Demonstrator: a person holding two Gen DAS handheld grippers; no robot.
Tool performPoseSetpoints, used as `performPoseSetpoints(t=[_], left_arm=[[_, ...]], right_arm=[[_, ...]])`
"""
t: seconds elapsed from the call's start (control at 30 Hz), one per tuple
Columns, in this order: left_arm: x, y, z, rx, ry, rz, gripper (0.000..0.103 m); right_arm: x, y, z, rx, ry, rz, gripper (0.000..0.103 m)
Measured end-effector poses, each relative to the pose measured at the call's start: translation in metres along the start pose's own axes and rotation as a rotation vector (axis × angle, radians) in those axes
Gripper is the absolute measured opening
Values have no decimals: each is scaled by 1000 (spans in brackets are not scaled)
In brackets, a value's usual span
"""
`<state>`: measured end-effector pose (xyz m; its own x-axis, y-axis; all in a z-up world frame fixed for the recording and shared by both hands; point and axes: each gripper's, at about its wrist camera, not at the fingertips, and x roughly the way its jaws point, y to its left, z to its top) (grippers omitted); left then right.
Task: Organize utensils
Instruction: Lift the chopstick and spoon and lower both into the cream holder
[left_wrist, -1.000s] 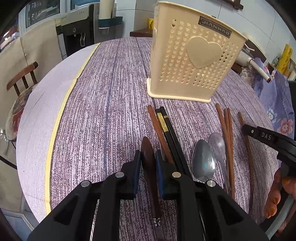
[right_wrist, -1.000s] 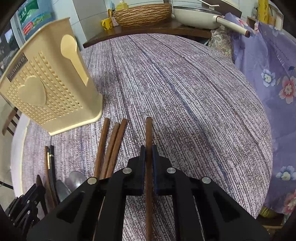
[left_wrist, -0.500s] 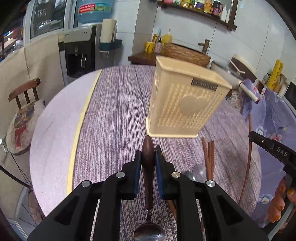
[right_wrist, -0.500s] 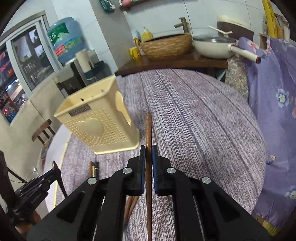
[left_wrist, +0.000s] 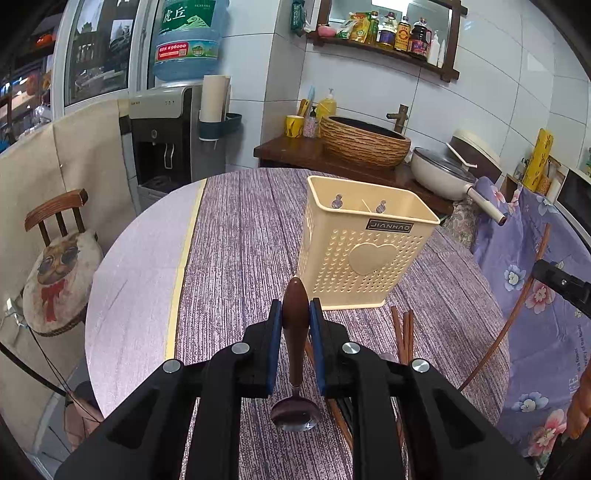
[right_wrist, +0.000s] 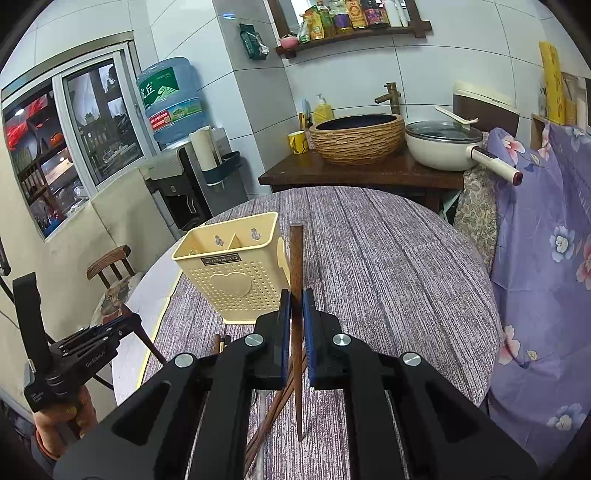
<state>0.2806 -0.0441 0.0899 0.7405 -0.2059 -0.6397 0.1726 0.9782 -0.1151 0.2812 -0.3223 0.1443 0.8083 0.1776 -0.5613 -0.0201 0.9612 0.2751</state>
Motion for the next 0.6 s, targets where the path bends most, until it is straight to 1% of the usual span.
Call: performPoseSetpoints(t=[0.2, 0.37, 0.5, 0.6], left_arm=[[-8, 1, 2, 7, -18, 3, 16], [-16, 0, 10, 11, -36, -5, 16], [-24, -3, 24, 21, -59, -13, 16], [-33, -4, 43, 16, -80, -31, 16]], right_arm=[[-4, 5, 3, -24, -6, 3, 8], [-8, 10, 10, -40, -7, 18, 8], [-12, 17, 24, -46, -27, 28, 8], [-15, 24, 41, -52, -51, 35, 8]])
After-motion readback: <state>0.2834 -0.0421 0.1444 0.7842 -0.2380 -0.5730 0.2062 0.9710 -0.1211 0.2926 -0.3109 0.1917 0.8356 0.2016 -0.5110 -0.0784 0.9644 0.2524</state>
